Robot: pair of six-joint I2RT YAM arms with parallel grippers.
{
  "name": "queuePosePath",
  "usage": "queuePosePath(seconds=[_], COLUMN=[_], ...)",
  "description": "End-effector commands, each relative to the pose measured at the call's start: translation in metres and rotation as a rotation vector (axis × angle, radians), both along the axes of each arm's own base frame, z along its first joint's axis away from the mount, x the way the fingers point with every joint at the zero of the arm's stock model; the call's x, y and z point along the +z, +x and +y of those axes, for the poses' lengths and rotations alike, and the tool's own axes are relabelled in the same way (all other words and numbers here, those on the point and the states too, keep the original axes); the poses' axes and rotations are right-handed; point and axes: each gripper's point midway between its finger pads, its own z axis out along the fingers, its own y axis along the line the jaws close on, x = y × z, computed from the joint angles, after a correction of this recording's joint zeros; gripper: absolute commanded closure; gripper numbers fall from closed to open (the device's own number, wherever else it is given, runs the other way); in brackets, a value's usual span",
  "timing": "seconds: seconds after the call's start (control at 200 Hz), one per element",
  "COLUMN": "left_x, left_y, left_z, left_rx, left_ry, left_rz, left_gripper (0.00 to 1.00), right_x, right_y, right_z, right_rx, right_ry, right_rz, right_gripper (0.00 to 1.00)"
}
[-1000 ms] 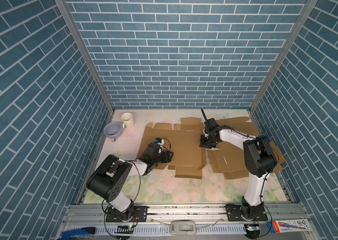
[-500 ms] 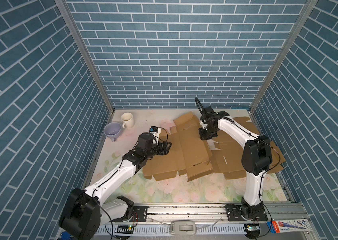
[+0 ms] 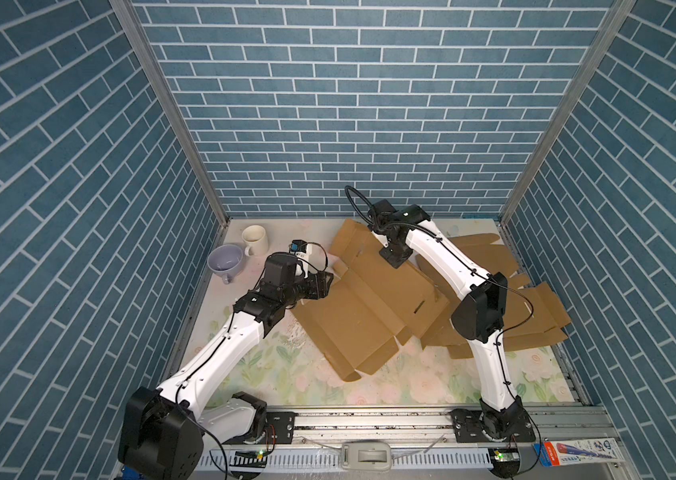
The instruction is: Fold the paper box
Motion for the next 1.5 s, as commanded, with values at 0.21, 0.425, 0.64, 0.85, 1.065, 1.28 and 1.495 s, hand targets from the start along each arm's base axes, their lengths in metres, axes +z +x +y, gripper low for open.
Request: queuePosePath(seconds=[0.21, 0.425, 0.64, 0.85, 1.065, 1.28, 1.495], left_x=[0.020, 0.023, 0.044, 0.071, 0.067, 0.042, 0.024], left_y=[-0.004, -0.006, 0.009, 0.038, 0.067, 0.081, 0.088], left_z=[0.044, 0.079, 0.095, 0.076, 0.040, 0.013, 0.003], left_rx=[0.129, 0.258, 0.304, 0.200, 0.081, 0.018, -0.005], left_ry=[-0.014, -0.059, -0.173, -0.209, -0.177, -0.169, -0.188], left_rz=[-0.035, -0.022, -0.024, -0.038, -0.007, 0.055, 0.080], left_gripper=[0.29, 0.20, 0.12, 0.12, 0.12, 0.14, 0.20], right_x=[0.078, 0.055, 0.042, 0.029, 0.017, 0.024, 0.025], right_y=[0.008, 0.003, -0.001, -0.010, -0.010, -0.007, -0.006], right_z=[0.040, 0.067, 0.090, 0.093, 0.092, 0.091, 0.091], right_rx=[0.318, 0.477, 0.531, 0.538, 0.539, 0.503, 0.497], right_ry=[-0.193, -0.304, -0.310, -0.305, -0.303, -0.284, -0.278], right_rz=[-0.308, -0.497, -0.669, -0.713, -0.718, -0.781, -0.795], right_gripper=[1.00, 1.00, 1.00, 1.00, 1.00, 1.00, 1.00])
